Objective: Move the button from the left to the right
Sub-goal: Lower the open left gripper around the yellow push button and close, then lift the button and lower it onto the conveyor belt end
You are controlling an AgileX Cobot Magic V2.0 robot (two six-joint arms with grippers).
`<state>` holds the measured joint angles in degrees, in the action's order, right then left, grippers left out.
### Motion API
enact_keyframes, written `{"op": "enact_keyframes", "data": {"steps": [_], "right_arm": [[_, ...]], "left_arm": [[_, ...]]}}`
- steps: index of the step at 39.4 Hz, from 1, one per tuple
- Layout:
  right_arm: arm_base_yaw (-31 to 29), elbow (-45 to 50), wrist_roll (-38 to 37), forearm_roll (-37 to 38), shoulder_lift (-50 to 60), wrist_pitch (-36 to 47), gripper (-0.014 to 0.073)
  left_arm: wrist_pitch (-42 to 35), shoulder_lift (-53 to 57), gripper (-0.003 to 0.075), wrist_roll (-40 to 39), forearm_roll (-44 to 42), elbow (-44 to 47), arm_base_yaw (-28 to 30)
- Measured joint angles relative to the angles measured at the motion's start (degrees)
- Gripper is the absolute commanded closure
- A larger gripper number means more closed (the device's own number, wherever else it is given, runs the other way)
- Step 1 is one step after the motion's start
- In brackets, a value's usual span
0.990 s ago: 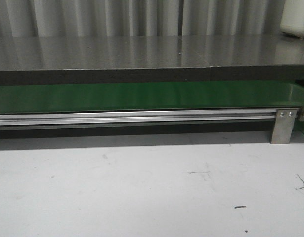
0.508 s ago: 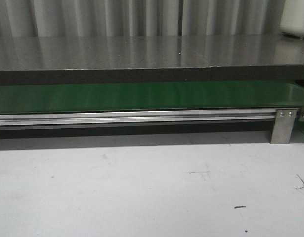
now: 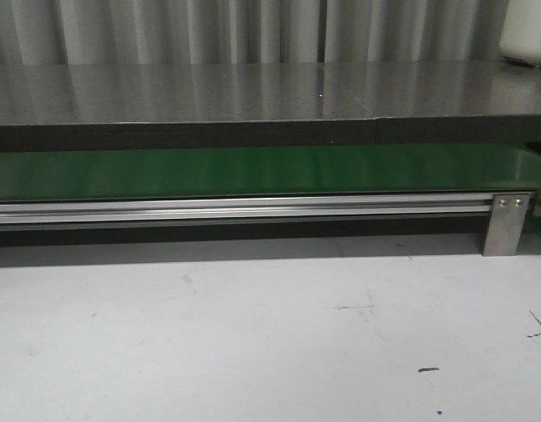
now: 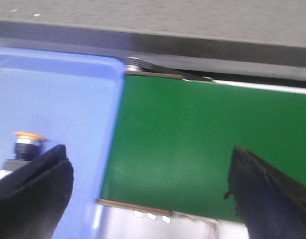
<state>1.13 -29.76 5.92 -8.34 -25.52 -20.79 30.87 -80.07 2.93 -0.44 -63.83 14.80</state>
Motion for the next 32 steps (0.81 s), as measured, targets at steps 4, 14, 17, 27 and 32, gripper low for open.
{"op": "enact_keyframes", "data": {"steps": [4,14,17,27,32], "right_arm": [[0.0,0.0,0.0,0.0,0.0,0.0,-0.0061],[0.0,0.0,0.0,0.0,0.0,0.0,-0.0061],[0.0,0.0,0.0,0.0,0.0,0.0,-0.0061],[0.0,0.0,0.0,0.0,0.0,0.0,-0.0061],[0.0,0.0,0.0,0.0,0.0,0.0,-0.0061]], "left_arm": [[1.6,-3.4,0.0125,0.0,-1.1,-3.4,3.8],[6.0,-12.8,0.0125,0.0,-3.7,-10.5,11.8],[8.4,-16.1,0.0125,0.4,-3.9,-13.6,13.1],[15.3,-27.4,0.0125,5.8,-5.3,-23.1,14.6],[17.7,-31.7,0.0125,6.9,-8.2,-26.1,14.9]]}}
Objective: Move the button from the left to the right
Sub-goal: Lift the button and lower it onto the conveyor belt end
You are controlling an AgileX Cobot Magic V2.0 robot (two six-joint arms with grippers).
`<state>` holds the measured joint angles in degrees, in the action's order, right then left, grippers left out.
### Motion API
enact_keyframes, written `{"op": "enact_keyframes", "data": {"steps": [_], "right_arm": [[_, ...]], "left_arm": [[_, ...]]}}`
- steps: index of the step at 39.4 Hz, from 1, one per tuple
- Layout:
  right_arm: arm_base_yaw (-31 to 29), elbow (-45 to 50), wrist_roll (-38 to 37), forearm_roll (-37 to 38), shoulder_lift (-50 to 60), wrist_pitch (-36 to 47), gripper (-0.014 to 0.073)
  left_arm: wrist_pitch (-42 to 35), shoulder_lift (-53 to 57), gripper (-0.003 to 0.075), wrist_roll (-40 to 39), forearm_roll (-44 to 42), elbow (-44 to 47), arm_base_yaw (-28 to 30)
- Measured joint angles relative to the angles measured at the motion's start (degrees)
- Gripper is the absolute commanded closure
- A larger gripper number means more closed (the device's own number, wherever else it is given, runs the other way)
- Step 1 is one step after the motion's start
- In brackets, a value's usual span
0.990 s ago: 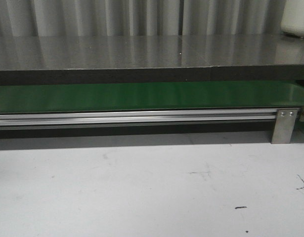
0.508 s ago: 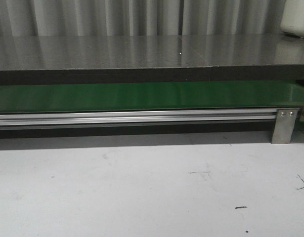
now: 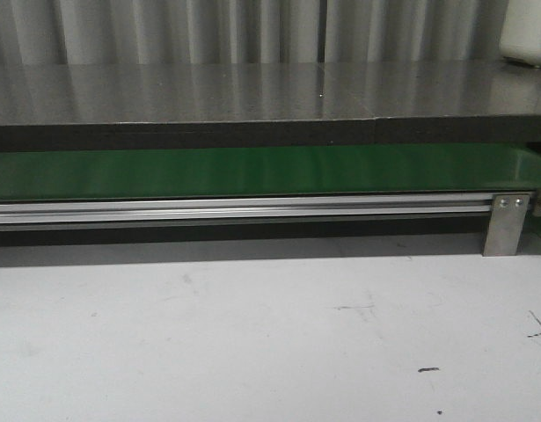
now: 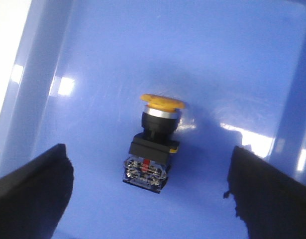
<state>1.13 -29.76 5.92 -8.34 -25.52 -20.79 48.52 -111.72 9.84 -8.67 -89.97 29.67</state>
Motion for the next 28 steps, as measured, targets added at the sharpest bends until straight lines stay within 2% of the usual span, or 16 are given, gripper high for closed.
{"op": "enact_keyframes", "data": {"steps": [9,20,28], "right_arm": [[0.0,0.0,0.0,0.0,0.0,0.0,-0.0061],[0.0,0.0,0.0,0.0,0.0,0.0,-0.0061],[0.0,0.0,0.0,0.0,0.0,0.0,-0.0061]], "left_arm": [[1.5,-5.3,0.0125,1.5,-1.1,-1.4,2.5],[0.9,-8.6,0.0125,8.2,7.3,-1.8,5.1],[0.5,-10.9,0.0127,10.4,9.4,-1.8,5.1]]}}
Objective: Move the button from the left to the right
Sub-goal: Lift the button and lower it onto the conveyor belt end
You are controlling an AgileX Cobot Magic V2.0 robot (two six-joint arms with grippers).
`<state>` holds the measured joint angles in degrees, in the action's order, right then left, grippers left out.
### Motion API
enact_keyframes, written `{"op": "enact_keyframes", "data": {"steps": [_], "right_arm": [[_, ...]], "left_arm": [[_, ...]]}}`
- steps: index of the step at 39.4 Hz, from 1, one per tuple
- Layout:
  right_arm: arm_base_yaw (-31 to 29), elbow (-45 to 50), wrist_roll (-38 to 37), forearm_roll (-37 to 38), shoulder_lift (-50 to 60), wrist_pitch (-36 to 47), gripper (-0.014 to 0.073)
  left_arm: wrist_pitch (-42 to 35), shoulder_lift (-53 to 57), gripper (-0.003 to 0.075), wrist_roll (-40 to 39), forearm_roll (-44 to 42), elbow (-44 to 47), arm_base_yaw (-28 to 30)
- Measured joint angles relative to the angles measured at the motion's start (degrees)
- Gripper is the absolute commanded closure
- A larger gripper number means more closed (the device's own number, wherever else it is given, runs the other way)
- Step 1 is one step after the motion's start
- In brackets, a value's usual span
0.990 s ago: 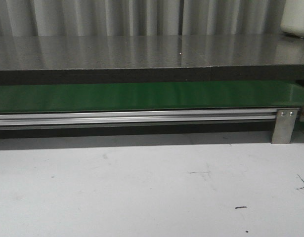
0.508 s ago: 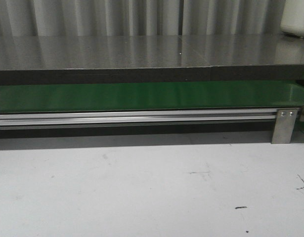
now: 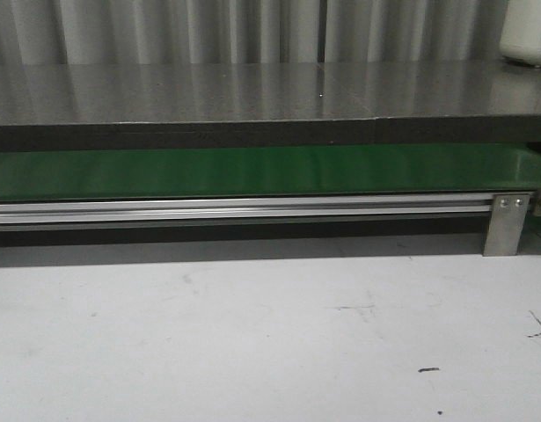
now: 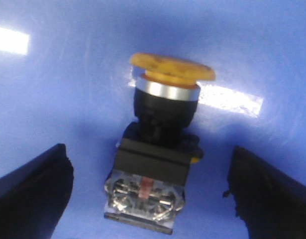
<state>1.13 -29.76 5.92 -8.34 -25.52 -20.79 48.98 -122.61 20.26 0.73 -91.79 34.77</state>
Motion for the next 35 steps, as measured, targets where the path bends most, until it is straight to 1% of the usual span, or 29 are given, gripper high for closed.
{"op": "enact_keyframes", "data": {"steps": [3,11,14,17,27,35], "right_arm": [[0.0,0.0,0.0,0.0,0.0,0.0,-0.0061],[0.0,0.0,0.0,0.0,0.0,0.0,-0.0061],[0.0,0.0,0.0,0.0,0.0,0.0,-0.0061],[0.0,0.0,0.0,0.0,0.0,0.0,-0.0061],[0.0,0.0,0.0,0.0,0.0,0.0,-0.0061],[0.0,0.0,0.0,0.0,0.0,0.0,-0.0061]], "left_arm": [[-0.3,-0.2,0.0168,0.1,0.1,0.0,0.0],[-0.4,-0.4,0.0407,0.3,0.5,0.0,0.0],[-0.4,-0.5,0.047,0.5,0.7,0.0,0.0],[-0.2,-0.6,0.0513,0.5,0.8,-0.1,0.0],[1.8,-0.7,0.0518,0.6,2.3,-1.4,0.0],[4.4,1.2,0.0518,0.6,5.0,-6.0,-0.5]]}}
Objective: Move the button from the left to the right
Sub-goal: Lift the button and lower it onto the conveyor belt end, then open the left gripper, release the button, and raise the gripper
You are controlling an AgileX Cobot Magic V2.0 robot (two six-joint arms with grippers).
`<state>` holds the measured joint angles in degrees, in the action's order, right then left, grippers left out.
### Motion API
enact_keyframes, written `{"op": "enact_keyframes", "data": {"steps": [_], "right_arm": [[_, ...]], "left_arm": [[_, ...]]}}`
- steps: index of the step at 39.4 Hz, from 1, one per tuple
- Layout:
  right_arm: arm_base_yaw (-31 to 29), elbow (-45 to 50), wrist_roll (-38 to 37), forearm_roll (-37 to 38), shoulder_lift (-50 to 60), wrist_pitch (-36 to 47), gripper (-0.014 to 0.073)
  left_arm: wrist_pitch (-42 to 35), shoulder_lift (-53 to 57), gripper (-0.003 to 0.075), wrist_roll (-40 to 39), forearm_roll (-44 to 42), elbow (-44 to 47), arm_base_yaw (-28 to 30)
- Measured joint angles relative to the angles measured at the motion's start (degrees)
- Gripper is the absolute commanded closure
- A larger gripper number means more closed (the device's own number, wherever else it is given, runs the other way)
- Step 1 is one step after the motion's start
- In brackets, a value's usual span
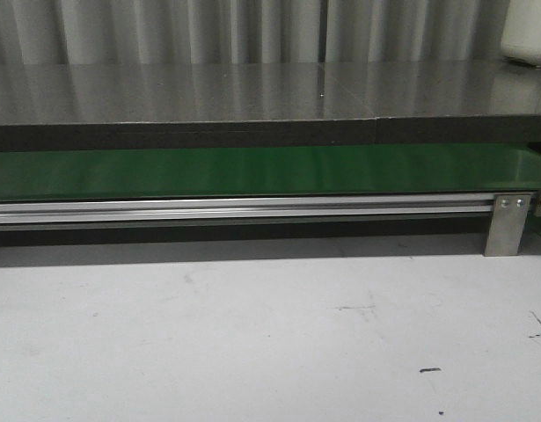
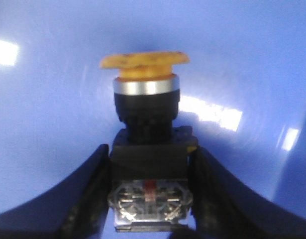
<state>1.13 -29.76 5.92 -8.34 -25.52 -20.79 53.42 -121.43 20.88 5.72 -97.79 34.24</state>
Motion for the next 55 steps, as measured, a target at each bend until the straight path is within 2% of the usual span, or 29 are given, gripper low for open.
{"op": "enact_keyframes", "data": {"steps": [8,18,28,40,42,44,48,51,55], "right_arm": [[0.0,0.0,0.0,0.0,0.0,0.0,-0.0061],[0.0,0.0,0.0,0.0,0.0,0.0,-0.0061],[0.0,0.0,0.0,0.0,0.0,0.0,-0.0061],[0.0,0.0,0.0,0.0,0.0,0.0,-0.0061],[0.0,0.0,0.0,0.0,0.0,0.0,-0.0061],[0.0,0.0,0.0,0.0,0.0,0.0,-0.0061],[0.0,0.0,0.0,0.0,0.0,0.0,-0.0061],[0.0,0.0,0.0,0.0,0.0,0.0,-0.0061],[0.0,0.0,0.0,0.0,0.0,0.0,-0.0061]], "left_arm": [[2.8,5.4,0.0518,-0.1,0.3,-6.2,-4.8],[9.0,9.5,0.0518,-2.8,1.2,-7.4,-14.9],[11.7,9.5,0.0518,-7.0,1.4,-3.2,-22.8],[7.9,9.5,0.0502,-9.9,-1.0,4.9,-25.8],[7.4,9.5,0.0475,-10.0,-1.3,5.3,-25.8],[7.0,9.5,0.0414,-10.1,-1.4,5.3,-25.8],[6.6,9.5,0.0258,-10.2,-1.4,5.3,-25.8],[6.3,9.5,0.0171,-10.2,-0.9,5.3,-25.8],[6.1,9.5,0.0141,-10.2,-0.1,5.3,-25.8]]}}
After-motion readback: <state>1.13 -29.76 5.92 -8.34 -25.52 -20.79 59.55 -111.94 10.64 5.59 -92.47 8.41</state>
